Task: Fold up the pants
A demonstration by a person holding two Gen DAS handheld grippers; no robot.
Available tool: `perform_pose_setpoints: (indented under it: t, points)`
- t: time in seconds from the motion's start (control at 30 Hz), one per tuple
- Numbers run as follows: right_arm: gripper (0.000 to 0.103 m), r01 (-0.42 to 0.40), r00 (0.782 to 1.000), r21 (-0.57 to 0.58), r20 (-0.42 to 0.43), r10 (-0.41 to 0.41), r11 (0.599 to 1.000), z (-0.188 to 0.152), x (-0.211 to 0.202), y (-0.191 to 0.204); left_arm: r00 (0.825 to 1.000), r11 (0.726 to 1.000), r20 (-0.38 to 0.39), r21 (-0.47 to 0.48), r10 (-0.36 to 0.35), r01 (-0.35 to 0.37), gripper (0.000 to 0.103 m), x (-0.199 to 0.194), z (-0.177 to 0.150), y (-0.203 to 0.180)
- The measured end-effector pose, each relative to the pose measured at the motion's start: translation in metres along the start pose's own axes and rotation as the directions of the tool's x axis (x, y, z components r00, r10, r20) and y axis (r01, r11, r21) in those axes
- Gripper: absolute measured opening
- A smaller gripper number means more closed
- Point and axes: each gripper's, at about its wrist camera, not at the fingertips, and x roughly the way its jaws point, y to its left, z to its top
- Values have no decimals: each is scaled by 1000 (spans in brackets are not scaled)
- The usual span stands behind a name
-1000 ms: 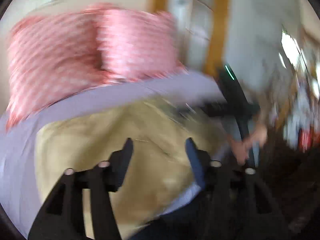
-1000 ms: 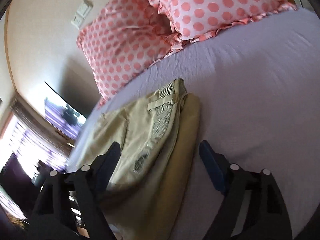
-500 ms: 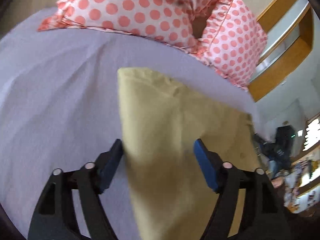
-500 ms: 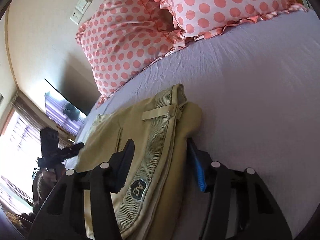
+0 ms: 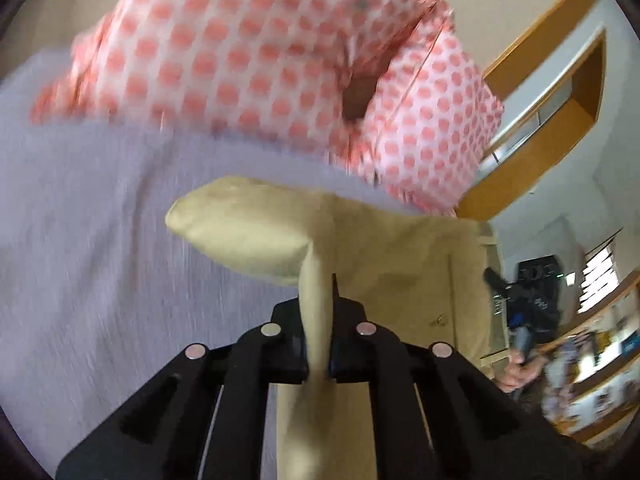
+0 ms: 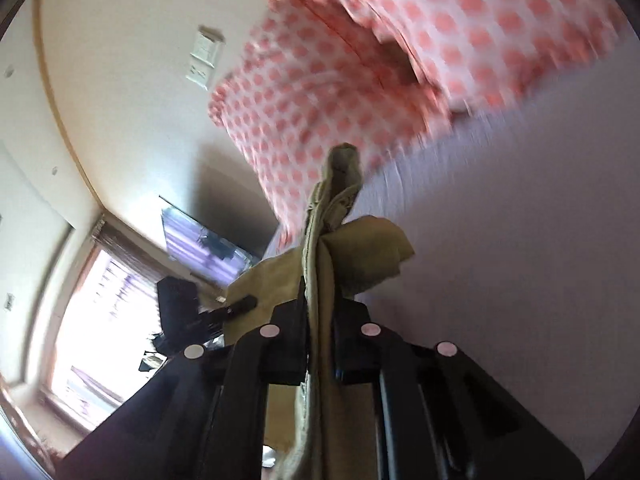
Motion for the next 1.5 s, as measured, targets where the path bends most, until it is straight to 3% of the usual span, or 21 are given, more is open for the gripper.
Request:
perform_pose_setpoints:
  t: [0.1, 0.17, 0.23, 0.27, 0.3, 0.33, 0.43, 0.47, 0.57, 0.63, 0.67, 0.73, 0.8, 0.87, 0.93, 0.97, 1.03, 1.17, 1.3, 1.43, 1.5]
  points:
    - [9, 53, 997, -17, 58, -52, 998, 39, 16, -5, 989, 985, 57, 94, 137, -142, 8, 28, 41, -15]
    - [9, 145, 988, 19, 52, -146, 989, 51, 35, -26, 978, 974, 27, 93, 207, -208, 9, 58, 53, -11]
    - [10, 300, 954, 41, -4, -300, 953, 53, 58, -49, 943, 942, -54, 89, 330, -324, 14, 101, 57, 3]
    - [13, 409, 912, 48, -61, -406, 911, 49, 73, -64, 924, 926, -78, 94, 374, -367, 17, 112, 55, 9]
    - [17, 440, 897, 49, -76, -435, 897, 46, 76, -70, 922, 922, -68, 95, 382, -375, 19, 115, 52, 12]
    - [19, 436, 899, 49, -69, -433, 899, 45, 73, -70, 927, 926, -50, 89, 372, -367, 19, 108, 51, 11]
    - [45, 503, 865, -24, 11, -502, 864, 44, 45, -45, 939, 937, 23, 64, 343, -344, 19, 68, 45, 8]
    - [62, 490, 872, -45, 46, -488, 871, 43, 37, -36, 947, 946, 52, 53, 317, -320, 19, 54, 42, 4]
    - [67, 386, 923, -103, 59, -381, 917, 31, 25, -10, 986, 988, 87, 41, 145, -149, 35, 22, 21, -12]
    - [75, 337, 940, -112, -19, -341, 935, 19, 37, -7, 997, 996, 33, 43, 77, -78, 55, 29, 6, -23]
    - [83, 340, 935, -94, -72, -347, 936, 14, 48, -12, 998, 997, -11, 35, 68, -68, 55, 39, -2, -26]
    - [84, 391, 908, -56, -143, -395, 919, 9, 67, -26, 985, 994, -132, 7, 111, -111, 55, 73, -13, -24]
    - [85, 405, 905, -15, -134, -404, 914, 8, 64, -28, 980, 986, -113, 22, 164, -163, 55, 81, -16, -23]
    - [85, 471, 875, -17, -120, -469, 882, 3, 56, -12, 965, 972, -110, 33, 236, -234, 58, 73, -20, -30]
    - [92, 492, 865, -100, -57, -498, 865, -13, 43, 14, 961, 963, -73, 47, 268, -266, 79, 52, -34, -42]
    - [102, 508, 856, -148, -23, -516, 849, -24, 39, 29, 956, 956, -50, 62, 289, -286, 85, 39, -44, -47]
    - [102, 579, 809, -245, 53, -586, 777, -60, 29, 58, 930, 926, 1, 96, 367, -365, 98, 16, -75, -60]
    - [102, 652, 734, -384, 100, -672, 654, -120, 40, 77, 896, 889, 37, 113, 443, -444, 99, -4, -124, -72]
    - [102, 690, 688, -398, 99, -719, 605, -139, 52, 68, 875, 866, 37, 122, 483, -484, 99, 3, -145, -76]
    - [102, 718, 653, -373, 67, -754, 588, -145, 59, 60, 827, 813, 28, 171, 561, -557, 101, 16, -153, -76]
    - [102, 739, 630, -375, 87, -772, 560, -149, 60, 61, 817, 798, 41, 189, 575, -572, 101, 17, -157, -78]
